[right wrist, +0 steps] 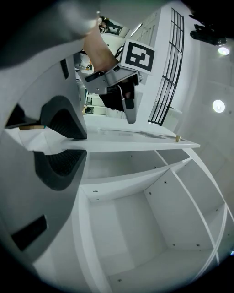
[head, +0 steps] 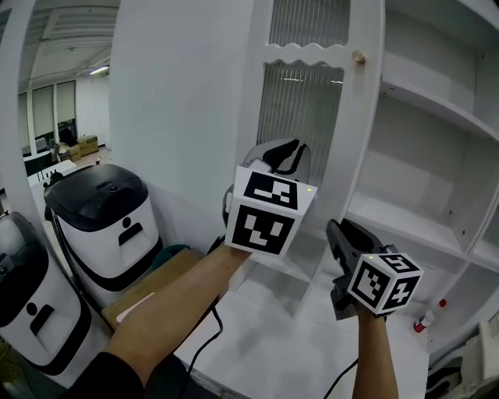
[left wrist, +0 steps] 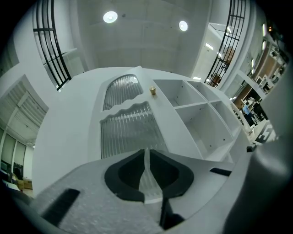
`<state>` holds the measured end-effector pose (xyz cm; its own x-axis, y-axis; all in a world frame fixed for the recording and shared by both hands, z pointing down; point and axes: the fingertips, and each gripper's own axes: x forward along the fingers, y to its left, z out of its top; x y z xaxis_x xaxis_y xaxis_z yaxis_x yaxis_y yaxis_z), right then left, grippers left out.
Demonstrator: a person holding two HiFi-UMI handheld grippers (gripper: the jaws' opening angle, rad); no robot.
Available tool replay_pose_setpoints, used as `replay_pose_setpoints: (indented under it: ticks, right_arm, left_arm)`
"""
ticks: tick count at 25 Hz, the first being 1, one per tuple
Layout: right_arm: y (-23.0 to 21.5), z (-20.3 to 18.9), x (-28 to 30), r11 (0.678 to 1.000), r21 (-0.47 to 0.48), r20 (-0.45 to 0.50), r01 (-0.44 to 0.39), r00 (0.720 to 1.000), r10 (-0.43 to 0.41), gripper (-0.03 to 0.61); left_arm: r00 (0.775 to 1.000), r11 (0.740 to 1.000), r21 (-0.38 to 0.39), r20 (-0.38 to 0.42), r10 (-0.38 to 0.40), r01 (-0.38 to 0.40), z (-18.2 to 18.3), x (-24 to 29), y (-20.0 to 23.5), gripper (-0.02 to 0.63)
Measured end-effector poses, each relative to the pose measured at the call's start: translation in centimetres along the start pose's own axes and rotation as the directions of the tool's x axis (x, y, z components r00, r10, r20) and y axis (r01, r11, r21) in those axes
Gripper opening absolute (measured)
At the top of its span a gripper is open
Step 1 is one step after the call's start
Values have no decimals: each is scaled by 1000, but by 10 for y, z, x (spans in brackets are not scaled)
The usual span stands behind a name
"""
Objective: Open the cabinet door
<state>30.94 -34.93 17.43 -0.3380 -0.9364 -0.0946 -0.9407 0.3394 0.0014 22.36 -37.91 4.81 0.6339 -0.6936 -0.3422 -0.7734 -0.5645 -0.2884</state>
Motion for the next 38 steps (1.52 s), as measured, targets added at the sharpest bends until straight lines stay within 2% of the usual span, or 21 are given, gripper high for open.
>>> replay_pose_setpoints:
  ticks: [9, 21, 38]
  right_arm:
    - [23, 1, -8, 997, -6, -15, 71, 997, -71, 81]
    - [50, 1, -20, 990, -19, -20, 137, 990, -137, 77]
    - [124, 1, -20, 991, -44, -13, 129, 991, -130, 69]
  left_arm:
    - [998, 998, -45, -43, -52, 50, -26, -32, 4, 34]
    - [994, 994, -65, -66, -93, 89, -42, -67, 2, 21]
    - [984, 984, -118, -97, -147, 135, -64, -120, 15, 17]
